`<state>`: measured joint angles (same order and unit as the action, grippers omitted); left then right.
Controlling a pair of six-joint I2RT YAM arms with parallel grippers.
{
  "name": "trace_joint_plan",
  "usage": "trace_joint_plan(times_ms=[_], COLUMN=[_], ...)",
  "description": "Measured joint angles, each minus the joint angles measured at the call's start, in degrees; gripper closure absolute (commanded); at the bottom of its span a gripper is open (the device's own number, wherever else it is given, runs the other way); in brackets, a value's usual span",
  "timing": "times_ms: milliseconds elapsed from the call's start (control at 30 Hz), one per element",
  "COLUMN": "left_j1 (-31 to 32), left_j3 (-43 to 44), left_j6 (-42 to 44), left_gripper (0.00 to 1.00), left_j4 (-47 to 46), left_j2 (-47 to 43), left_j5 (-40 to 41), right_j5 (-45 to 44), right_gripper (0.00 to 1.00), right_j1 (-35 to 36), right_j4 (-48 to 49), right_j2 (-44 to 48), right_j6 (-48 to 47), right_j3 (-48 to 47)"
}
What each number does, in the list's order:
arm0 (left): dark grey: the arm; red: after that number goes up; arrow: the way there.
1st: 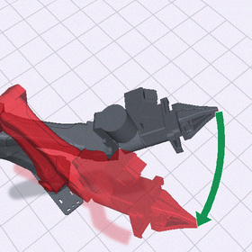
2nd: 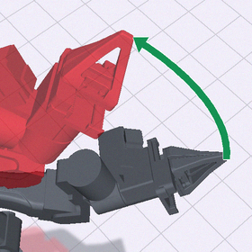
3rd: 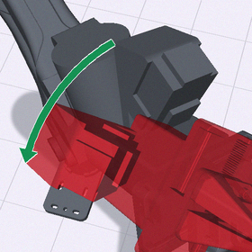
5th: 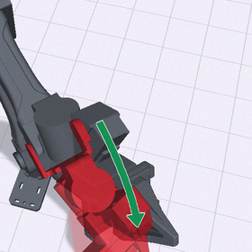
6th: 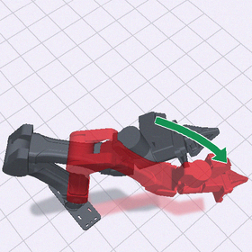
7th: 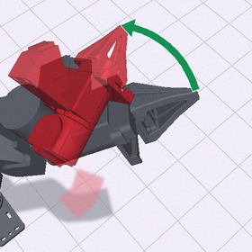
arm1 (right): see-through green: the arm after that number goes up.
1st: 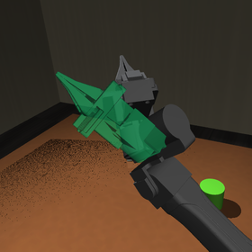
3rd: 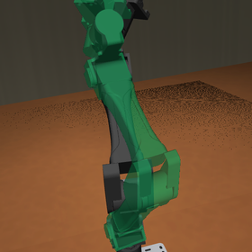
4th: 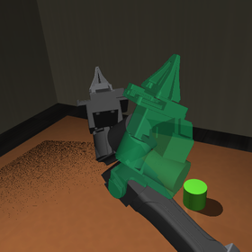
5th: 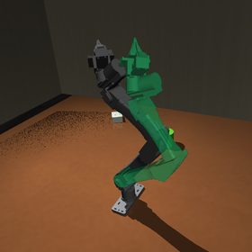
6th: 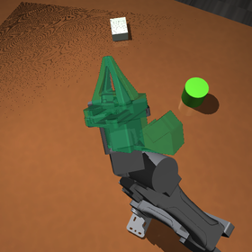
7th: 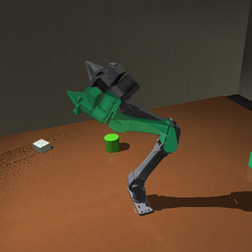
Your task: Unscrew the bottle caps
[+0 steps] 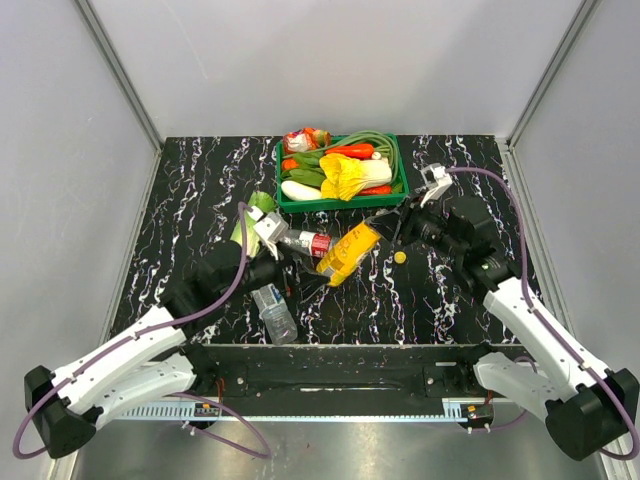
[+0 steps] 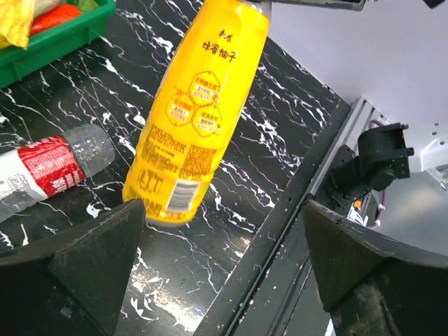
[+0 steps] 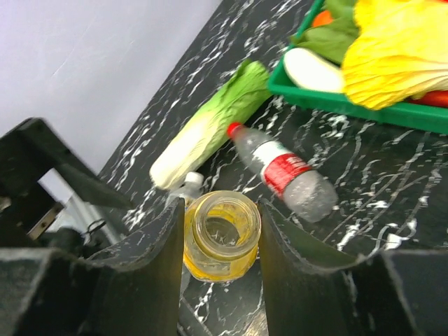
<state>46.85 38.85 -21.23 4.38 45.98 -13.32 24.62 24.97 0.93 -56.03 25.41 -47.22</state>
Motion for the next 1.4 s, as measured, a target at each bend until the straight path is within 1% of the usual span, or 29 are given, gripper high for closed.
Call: trace_joint_plan(times_ms=[133,267,567,733,867,1133,1400], left_j1=[0.0,0.0,0.0,0.0,0.0,0.0,0.0], left_j3=[-0.3,-0.4,-2.7,-2.7,-2.7,-2.7,-2.8], left_j6=[0.0,0.2,0.6,1.3,1.7,2.0,2.0], left_gripper=[0.01,0.01,0.01,0.01,0.01,0.01,0.01], left_j4=[0.0,0.1,0.0,0.0,0.0,0.0,0.0], left_j2=[-1.7,-2.0,-1.9,-1.1,-0.9,-0.1,0.7], left_j5=[1.9,3.2,3.3,3.1,3.0,2.8,2.4], right_j5=[-7.3,-12.8,-26.5,-32.7,-38.7,-51.5,-58.5], right_gripper=[1.00,1.00,1.00,1.00,1.00,1.00,1.00], right_j1=[0.0,0.0,0.0,0.0,0.0,0.0,0.0], right_j4=[-1.1,-1.3,0.9,2.1,3.2,8.2,15.8], right_j2=[2.2,3.9,7.9,7.7,5.0,-4.9,-11.2], right_j6=[-1.2,-2.2,-5.0,-7.5,-10.8,-17.5,-21.6], right_j3=[0.7,0.7,3.7,4.6,4.5,4.2,3.6])
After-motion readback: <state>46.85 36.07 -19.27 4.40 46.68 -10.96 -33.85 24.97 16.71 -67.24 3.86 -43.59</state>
